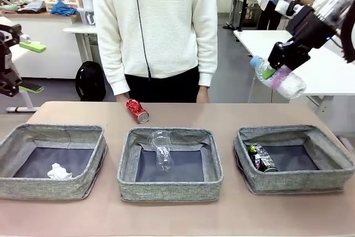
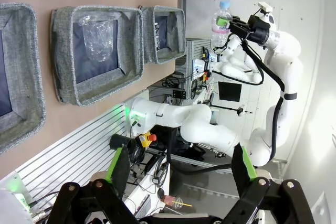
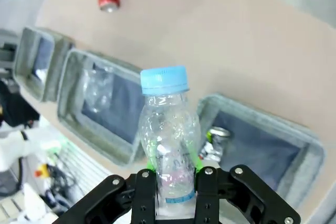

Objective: Sort the waste into the appropriate baskets.
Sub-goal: Pick up the waste item pointed out by the person.

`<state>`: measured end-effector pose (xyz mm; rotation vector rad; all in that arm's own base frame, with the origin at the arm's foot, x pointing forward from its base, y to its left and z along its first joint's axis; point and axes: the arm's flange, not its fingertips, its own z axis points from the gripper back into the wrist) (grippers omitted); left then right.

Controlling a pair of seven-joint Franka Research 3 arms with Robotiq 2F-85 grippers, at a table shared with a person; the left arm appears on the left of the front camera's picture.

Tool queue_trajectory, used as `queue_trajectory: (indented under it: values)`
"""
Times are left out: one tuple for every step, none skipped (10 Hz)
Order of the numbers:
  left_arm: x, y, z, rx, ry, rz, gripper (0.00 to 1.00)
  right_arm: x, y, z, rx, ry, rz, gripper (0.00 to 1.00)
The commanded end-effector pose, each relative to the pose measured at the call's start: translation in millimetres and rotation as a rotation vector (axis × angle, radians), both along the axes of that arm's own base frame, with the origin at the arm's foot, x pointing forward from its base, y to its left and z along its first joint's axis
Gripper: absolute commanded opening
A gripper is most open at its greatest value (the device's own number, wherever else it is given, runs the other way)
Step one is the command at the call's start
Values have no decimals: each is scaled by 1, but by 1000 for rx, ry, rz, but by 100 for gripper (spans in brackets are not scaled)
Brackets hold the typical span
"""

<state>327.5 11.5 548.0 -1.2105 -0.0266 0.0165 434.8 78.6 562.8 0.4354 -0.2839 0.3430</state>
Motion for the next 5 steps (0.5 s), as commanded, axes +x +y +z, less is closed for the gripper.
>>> queue_trajectory:
  values:
    - [-2, 2, 0, 8, -13, -15, 100, 21, 7, -13, 136, 8, 62, 0]
    - [-2, 2, 0, 8, -13, -15, 100, 0, 0, 0, 0, 0, 0, 0]
    - [-2, 2, 0, 8, -13, -15, 100, 0, 0, 0, 0, 0, 0, 0]
    - [-2, 2, 0, 8, -13, -15, 100, 0, 0, 0, 0, 0, 0, 0]
    - [-2, 2, 0, 8, -13, -15, 100, 0, 0, 0, 0, 0, 0, 0]
